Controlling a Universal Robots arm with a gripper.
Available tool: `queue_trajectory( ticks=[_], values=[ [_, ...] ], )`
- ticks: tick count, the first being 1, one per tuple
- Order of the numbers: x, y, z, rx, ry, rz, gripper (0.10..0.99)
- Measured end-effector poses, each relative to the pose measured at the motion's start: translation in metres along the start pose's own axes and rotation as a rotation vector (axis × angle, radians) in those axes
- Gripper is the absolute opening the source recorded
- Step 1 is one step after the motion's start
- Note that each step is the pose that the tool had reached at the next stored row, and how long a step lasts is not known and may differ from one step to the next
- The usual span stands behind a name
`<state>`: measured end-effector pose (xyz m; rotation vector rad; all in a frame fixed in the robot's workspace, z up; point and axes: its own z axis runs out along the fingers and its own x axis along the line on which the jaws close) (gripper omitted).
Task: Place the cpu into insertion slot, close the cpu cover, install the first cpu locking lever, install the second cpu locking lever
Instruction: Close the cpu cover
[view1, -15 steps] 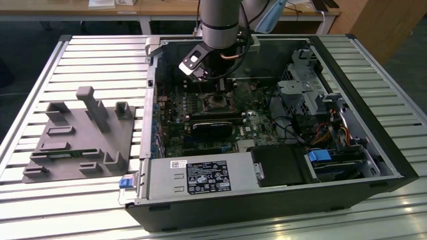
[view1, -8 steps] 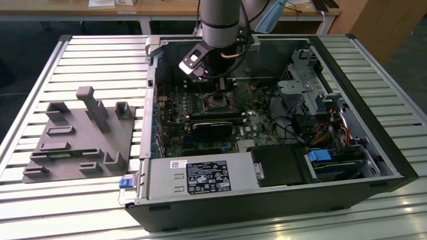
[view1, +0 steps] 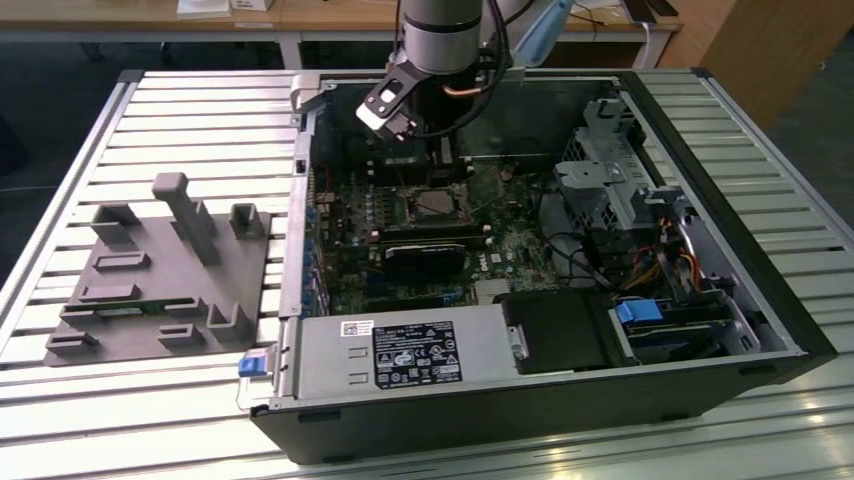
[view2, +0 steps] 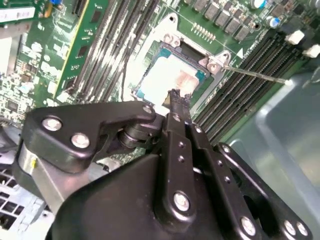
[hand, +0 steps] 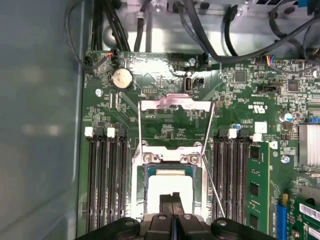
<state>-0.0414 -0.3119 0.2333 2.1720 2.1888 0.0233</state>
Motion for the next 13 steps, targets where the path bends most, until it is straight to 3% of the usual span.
queue_trajectory(
  ticks=[6, 13],
  values=[
    [-0.0058, -0.0002, 0.0001, 0.0, -0.0002, 0.001, 0.106],
    [-0.0063, 0.0024, -0.003, 0.001, -0.0004, 0.001, 0.106]
  ],
)
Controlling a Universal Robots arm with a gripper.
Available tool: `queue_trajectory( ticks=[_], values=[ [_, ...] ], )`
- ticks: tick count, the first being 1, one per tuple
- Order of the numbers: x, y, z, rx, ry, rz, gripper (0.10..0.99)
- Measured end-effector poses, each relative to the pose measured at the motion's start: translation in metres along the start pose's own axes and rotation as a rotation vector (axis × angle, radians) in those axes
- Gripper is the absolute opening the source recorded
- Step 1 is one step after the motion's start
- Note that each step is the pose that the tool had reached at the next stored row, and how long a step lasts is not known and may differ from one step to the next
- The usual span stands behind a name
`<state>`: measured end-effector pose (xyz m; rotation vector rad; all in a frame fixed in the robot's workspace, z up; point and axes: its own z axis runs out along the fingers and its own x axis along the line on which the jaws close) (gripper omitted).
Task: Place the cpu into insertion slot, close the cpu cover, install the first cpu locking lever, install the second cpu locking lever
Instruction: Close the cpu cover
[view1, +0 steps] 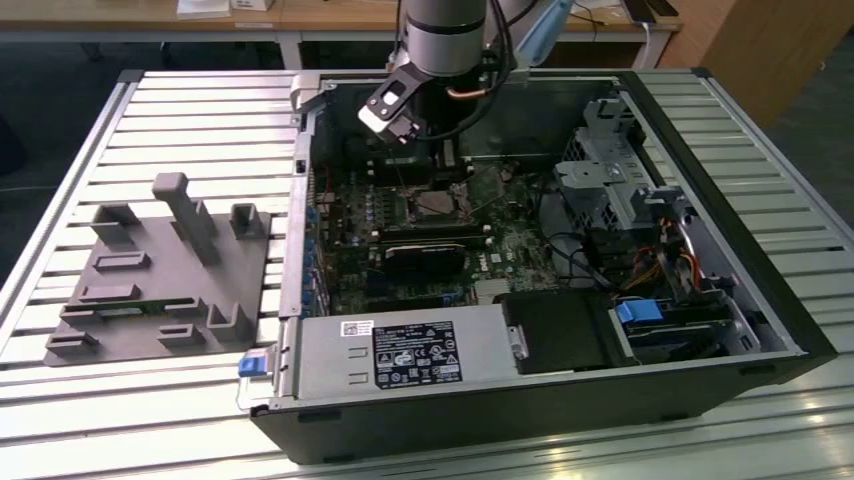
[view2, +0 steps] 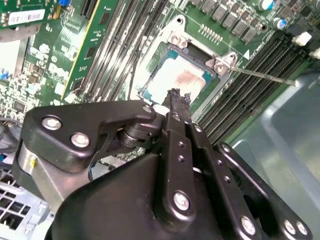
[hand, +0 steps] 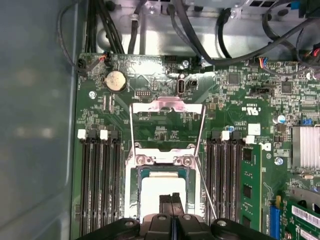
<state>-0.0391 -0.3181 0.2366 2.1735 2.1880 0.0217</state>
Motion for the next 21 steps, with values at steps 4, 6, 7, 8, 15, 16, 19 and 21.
queue_trajectory(
  ticks=[4, 6, 7, 8, 15, 16, 19, 21],
  values=[
    [-0.0002, 0.0009, -0.008, 0.0, 0.0002, 0.0, 0.106],
    [-0.0002, 0.0034, -0.0079, 0.0, 0.0004, 0.0, 0.106],
    [-0.0002, 0.0058, -0.0078, 0.0, 0.0005, 0.0, 0.106],
    [-0.0003, 0.0083, -0.0077, 0.001, 0.0011, 0.0, 0.106],
    [-0.0003, 0.0158, -0.0087, 0.001, 0.0254, 0.001, 0.106],
    [-0.0003, 0.0163, -0.0098, 0.002, 0.0256, 0.001, 0.106],
    [-0.0004, 0.0183, -0.0131, 0.004, 0.0256, 0.001, 0.106],
    [-0.0004, 0.0217, -0.0131, 0.006, 0.0261, 0.001, 0.106]
  ],
)
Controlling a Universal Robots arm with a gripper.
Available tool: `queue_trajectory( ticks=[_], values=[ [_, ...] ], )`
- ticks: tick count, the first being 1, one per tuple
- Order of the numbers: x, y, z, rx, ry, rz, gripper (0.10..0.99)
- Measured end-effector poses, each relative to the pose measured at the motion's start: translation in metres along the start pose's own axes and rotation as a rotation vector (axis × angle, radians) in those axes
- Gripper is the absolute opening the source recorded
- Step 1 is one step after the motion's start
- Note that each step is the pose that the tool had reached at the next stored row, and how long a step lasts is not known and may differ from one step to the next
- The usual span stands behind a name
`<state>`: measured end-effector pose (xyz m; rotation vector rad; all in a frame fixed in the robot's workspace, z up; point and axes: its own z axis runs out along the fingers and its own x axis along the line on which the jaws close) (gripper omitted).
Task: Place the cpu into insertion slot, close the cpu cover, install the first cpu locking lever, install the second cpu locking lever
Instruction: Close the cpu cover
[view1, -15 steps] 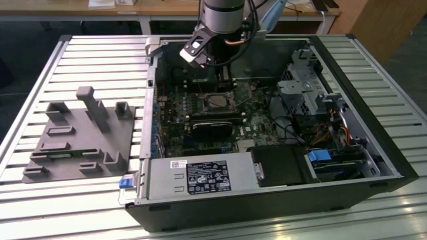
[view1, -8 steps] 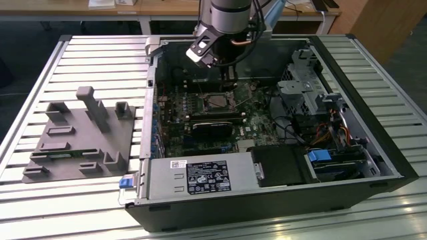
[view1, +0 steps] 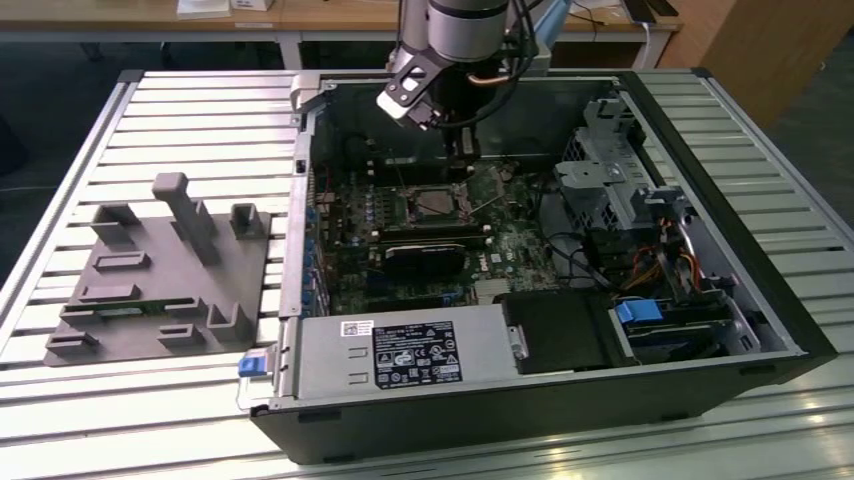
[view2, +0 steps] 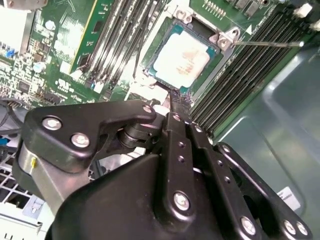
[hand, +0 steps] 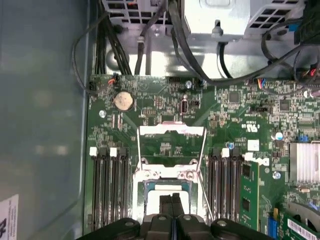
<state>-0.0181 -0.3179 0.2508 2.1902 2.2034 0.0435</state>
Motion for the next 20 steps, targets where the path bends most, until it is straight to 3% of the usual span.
queue_trajectory(
  ticks=[5, 20],
  values=[
    [-0.0002, 0.0115, 0.0003, 0.004, -0.0003, 0.0, 0.106],
    [-0.0002, 0.0294, 0.0012, 0.004, -0.0004, 0.0, 0.106]
  ],
)
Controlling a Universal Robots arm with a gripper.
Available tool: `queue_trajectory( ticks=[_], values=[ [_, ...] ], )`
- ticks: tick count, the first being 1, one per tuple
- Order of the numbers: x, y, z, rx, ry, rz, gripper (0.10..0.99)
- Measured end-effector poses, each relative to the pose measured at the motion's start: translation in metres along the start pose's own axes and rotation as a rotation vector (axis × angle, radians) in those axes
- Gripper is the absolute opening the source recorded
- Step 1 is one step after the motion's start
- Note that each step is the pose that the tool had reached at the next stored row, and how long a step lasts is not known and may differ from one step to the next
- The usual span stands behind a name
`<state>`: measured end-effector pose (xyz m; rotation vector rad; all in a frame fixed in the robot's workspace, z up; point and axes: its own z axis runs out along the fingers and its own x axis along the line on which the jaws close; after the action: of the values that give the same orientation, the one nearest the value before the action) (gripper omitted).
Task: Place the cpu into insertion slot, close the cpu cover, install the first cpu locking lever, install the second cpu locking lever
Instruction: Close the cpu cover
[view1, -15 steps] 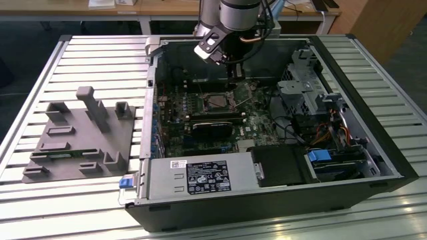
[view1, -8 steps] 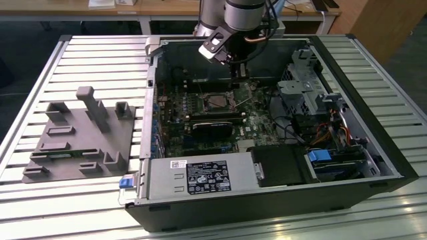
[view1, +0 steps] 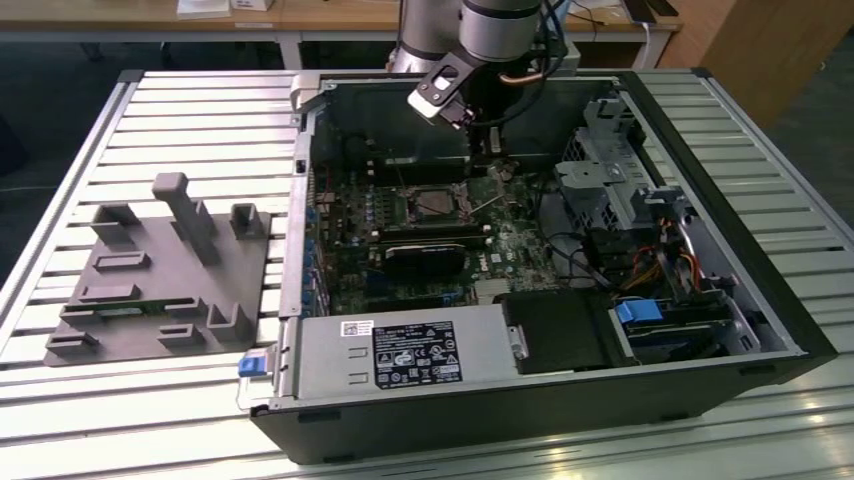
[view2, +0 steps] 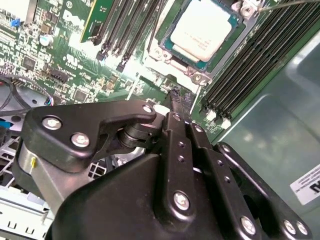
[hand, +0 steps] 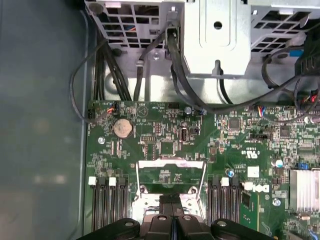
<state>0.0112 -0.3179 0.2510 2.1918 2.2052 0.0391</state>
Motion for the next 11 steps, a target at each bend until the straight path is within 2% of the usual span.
queue_trajectory(
  ticks=[11],
  values=[
    [-0.0001, 0.0104, 0.0004, 0.0, 0.0, 0.0, 0.106]
  ],
)
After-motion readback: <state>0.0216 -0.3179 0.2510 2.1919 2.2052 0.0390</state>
